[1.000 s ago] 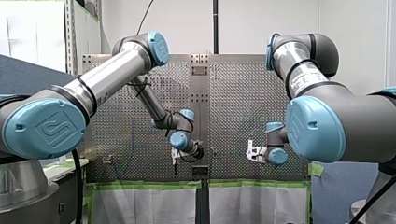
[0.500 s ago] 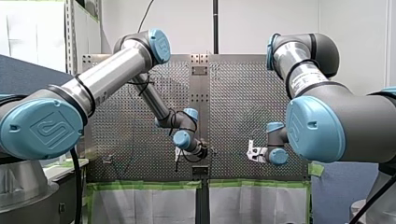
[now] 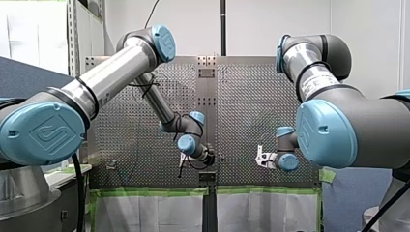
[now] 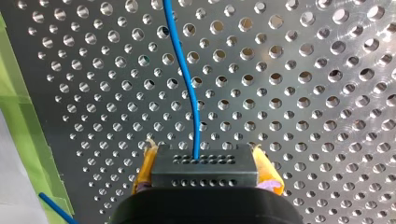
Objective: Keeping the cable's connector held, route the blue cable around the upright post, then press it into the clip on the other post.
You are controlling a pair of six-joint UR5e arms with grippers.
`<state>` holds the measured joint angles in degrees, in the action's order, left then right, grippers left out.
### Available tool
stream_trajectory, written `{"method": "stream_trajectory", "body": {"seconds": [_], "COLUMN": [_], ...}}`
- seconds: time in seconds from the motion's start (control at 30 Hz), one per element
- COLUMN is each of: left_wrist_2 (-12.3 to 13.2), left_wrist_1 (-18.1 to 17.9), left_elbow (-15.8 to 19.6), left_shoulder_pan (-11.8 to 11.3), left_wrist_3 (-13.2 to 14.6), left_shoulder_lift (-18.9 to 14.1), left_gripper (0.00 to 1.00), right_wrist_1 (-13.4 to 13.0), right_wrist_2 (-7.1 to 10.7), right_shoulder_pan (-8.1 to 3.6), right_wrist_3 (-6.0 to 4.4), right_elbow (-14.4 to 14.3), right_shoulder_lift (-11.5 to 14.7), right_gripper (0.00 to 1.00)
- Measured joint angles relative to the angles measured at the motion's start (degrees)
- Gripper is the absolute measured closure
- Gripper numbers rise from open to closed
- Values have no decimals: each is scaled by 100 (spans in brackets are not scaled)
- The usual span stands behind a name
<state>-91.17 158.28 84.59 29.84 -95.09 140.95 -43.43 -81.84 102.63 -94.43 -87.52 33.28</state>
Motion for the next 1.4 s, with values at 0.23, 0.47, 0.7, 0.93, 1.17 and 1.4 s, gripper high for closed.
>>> {"method": "stream_trajectory", "body": {"seconds": [0.23, 0.47, 0.7, 0.93, 1.17, 1.4], "left_wrist_2": [55, 129, 163, 163, 166, 265], "left_wrist_1": [-268, -330, -346, -357, -359, -414], "left_elbow": [215, 229, 231, 231, 231, 231], "left_shoulder_pan": [27, 56, 75, 77, 77, 86], "left_wrist_3": [3, -10, -17, -25, -39, -36], "left_shoulder_lift": [-65, -80, -82, -82, -83, -118], "left_gripper": [0, 0, 0, 0, 0, 0], "right_wrist_1": [7, 9, 9, 9, 9, 9], "right_wrist_2": [5, 9, 9, 10, 15, 33], "right_shoulder_pan": [-1, -2, -2, -2, -2, -2], "right_wrist_3": [2, 2, 2, 7, 3, 2], "right_elbow": [1, 1, 1, 0, 1, 0], "right_shoulder_lift": [0, 0, 0, 0, 0, 0], "right_gripper": [100, 100, 100, 100, 100, 100]}}
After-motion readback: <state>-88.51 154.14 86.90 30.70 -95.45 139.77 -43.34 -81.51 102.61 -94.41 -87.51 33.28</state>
